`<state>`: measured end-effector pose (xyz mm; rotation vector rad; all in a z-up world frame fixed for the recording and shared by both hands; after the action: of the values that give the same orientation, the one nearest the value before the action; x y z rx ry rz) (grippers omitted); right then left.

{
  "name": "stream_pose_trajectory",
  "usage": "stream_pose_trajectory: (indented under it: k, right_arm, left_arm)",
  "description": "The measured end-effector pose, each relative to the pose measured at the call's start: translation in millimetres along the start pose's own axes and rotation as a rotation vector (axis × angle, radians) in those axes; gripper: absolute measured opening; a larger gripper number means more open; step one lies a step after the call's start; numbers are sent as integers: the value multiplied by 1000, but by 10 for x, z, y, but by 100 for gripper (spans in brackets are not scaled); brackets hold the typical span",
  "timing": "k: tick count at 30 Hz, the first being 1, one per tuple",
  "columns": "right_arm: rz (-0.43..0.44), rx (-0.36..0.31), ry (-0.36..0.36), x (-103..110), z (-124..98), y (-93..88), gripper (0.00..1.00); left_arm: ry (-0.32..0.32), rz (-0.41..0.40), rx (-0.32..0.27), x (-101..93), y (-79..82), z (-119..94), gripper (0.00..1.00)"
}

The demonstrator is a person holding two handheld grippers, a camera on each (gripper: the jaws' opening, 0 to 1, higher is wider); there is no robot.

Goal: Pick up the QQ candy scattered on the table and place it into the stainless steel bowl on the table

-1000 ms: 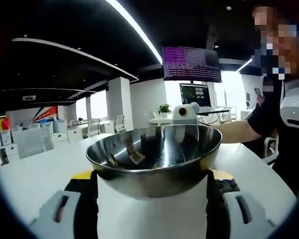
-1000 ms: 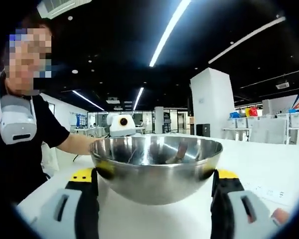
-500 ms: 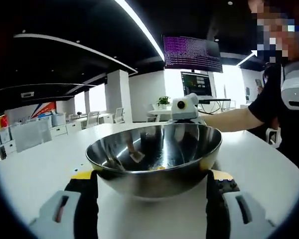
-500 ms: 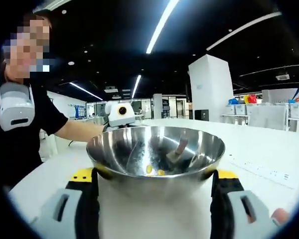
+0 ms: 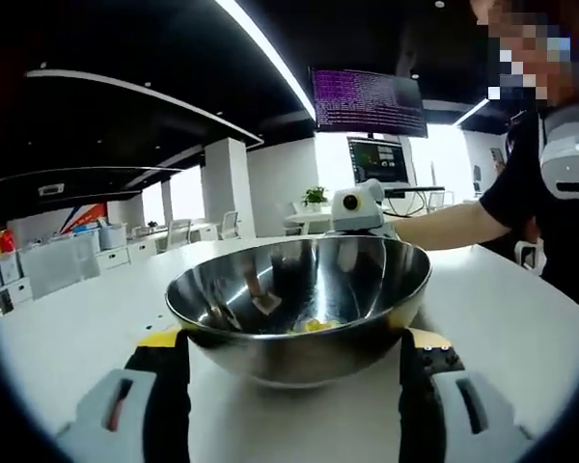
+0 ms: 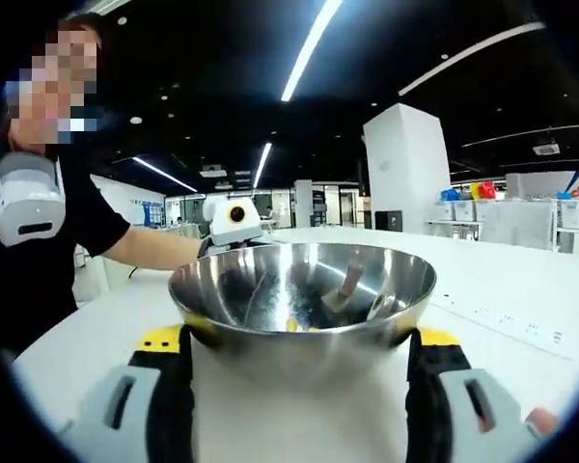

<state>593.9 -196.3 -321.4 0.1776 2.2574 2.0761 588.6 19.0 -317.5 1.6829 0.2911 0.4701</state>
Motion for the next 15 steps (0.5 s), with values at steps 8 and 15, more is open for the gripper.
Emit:
stream_pose_trajectory:
  k: [8, 15]
  right_arm:
    - [11, -6, -2, -9, 3, -8, 89]
    - [3, -21, 6, 11, -96, -1, 88]
  left_arm:
    - [-2, -4, -24, 15, -16, -13, 90]
    - [40, -27, -15, 101, -50, -86, 94]
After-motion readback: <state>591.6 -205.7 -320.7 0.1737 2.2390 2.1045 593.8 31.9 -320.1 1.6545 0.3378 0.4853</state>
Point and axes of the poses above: the point that each gripper's makers call its tool centre point, and the gripper's own axes: z roughly forward along the fingers, x roughly to its left, y roughly out of its top, the point moved 7 cm from there along -z, roughly backward along the fingers, and after that the axes turned 8 degrees about y, right-handed, at the moved point
